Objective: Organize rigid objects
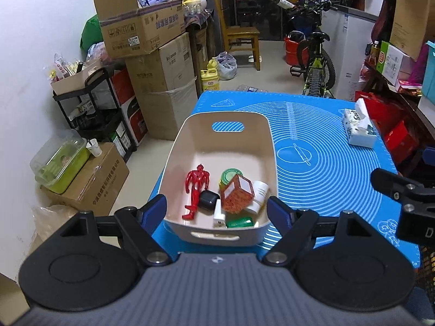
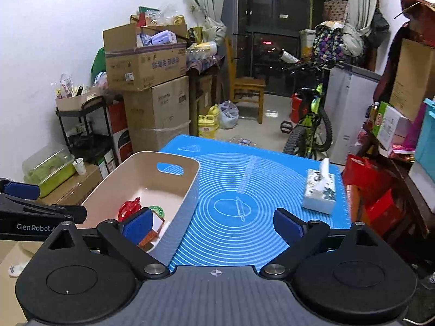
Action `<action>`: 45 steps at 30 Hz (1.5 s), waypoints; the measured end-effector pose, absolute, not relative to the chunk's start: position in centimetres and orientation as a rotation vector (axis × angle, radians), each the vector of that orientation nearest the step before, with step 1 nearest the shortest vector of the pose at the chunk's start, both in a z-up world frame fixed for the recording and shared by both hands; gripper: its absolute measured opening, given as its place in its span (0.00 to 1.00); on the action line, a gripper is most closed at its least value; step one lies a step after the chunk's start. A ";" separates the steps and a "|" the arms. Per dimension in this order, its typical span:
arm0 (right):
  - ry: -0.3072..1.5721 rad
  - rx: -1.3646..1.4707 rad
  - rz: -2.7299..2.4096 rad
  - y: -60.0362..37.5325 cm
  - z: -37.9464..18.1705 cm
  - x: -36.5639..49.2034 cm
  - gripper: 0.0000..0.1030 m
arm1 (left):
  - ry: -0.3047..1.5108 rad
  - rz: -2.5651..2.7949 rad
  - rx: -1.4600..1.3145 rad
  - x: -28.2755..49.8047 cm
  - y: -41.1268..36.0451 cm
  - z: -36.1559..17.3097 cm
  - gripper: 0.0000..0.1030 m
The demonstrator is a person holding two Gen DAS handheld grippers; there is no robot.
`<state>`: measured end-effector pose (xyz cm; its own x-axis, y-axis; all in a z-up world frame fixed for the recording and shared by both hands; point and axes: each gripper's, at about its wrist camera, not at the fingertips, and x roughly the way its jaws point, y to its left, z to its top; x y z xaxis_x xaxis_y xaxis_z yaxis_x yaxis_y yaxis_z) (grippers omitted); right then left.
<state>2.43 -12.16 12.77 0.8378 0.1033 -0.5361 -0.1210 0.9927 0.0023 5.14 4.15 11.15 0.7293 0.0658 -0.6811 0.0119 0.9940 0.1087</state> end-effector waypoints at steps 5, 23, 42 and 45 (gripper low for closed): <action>0.551 0.007 0.093 -13.5 13.1 -0.3 0.93 | 0.749 0.017 0.115 3.2 3.6 10.9 0.79; 0.513 0.064 0.022 -17.3 9.6 -9.2 0.93 | 0.638 -0.030 0.168 -3.3 -0.4 8.3 0.79; 0.547 0.097 -0.027 -17.9 2.0 -10.8 0.93 | 0.654 -0.035 0.191 -4.3 -2.1 1.8 0.79; 0.545 0.082 -0.023 -17.4 1.5 -10.9 0.93 | 0.654 -0.043 0.200 -4.1 -2.2 1.6 0.79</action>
